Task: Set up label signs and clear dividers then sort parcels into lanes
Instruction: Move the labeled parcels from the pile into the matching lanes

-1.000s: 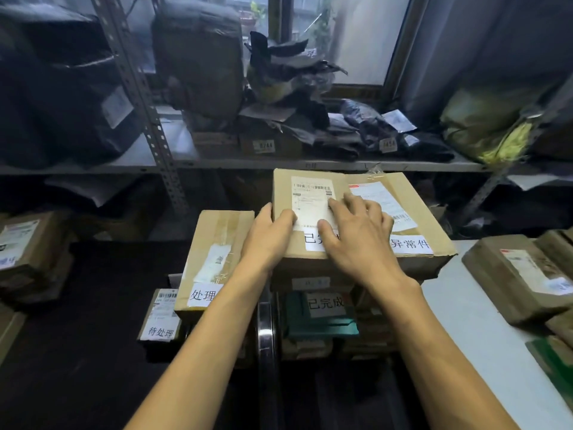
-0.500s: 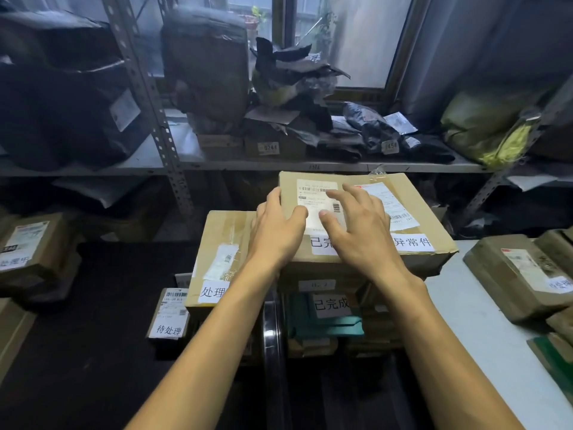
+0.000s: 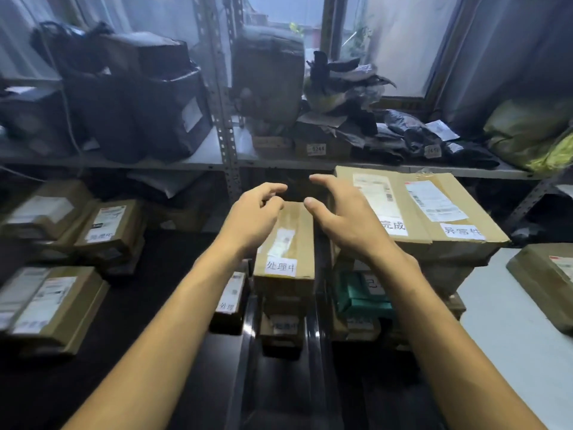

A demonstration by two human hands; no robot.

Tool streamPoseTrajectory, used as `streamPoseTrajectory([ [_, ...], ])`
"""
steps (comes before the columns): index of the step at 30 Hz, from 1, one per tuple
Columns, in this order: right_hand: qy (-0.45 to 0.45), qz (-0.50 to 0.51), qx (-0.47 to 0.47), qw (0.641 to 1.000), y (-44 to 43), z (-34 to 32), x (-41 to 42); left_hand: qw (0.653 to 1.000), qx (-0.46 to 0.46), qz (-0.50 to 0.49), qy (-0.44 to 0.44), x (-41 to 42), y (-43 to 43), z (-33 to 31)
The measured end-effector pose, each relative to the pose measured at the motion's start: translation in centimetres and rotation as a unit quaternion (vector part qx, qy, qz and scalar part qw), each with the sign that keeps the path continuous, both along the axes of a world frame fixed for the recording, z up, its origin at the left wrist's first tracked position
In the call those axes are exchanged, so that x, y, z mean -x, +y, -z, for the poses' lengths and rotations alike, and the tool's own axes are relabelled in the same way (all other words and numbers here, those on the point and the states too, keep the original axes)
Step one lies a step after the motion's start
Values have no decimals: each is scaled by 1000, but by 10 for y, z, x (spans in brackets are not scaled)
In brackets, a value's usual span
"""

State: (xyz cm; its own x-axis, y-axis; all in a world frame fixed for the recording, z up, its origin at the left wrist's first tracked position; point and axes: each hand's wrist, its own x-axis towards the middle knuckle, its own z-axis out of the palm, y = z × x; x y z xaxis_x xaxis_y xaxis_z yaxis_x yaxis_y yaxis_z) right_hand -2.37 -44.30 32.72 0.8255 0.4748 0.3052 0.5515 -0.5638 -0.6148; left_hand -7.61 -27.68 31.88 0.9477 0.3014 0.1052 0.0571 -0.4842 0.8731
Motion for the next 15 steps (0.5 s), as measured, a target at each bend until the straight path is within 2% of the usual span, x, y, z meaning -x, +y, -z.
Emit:
streamPoseTrajectory([
  [5, 51, -119, -37, 991, 56, -7, 37, 990, -30, -138, 13, 80, 56, 0],
  [9, 102, -235, -50, 965, 98, -5, 74, 967, -25, -255, 4, 159, 86, -2],
  [15, 110, -327, -37, 938, 151, 2, 128, 941, -10, -337, -19, 260, 121, -6],
])
